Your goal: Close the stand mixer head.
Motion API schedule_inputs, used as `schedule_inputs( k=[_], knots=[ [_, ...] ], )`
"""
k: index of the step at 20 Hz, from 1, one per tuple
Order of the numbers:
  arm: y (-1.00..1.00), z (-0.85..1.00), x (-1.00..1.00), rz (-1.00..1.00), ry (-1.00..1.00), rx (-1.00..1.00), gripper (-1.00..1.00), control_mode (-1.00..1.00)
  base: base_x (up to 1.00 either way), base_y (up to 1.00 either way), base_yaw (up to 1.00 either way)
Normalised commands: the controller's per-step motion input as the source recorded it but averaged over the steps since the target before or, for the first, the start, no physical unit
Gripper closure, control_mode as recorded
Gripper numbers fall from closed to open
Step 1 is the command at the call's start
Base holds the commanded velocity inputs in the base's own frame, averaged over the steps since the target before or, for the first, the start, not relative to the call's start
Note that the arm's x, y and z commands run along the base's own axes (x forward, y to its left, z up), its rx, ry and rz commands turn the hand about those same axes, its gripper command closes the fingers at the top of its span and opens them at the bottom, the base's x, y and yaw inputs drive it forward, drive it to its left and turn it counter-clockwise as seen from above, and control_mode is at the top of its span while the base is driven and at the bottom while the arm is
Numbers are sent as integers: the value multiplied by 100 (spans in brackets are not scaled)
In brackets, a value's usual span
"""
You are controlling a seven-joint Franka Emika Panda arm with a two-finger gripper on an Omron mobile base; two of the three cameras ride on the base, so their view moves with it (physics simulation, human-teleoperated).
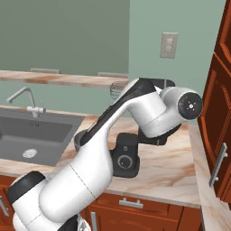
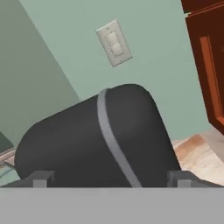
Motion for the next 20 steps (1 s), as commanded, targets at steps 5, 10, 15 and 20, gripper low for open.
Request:
schedule_inputs(
  k=[5, 10, 15, 20],
  knots=[
    [-17, 15, 54, 0, -17, -3, -100, -100, 0, 0, 0],
    [9, 1, 89, 3, -4, 0, -100, -100, 0, 0, 0],
    [91, -16, 100, 29, 10, -3, -100, -100, 0, 0, 0],
    [100, -42, 82, 39, 9, -8, -100, -100, 0, 0, 0]
  ],
)
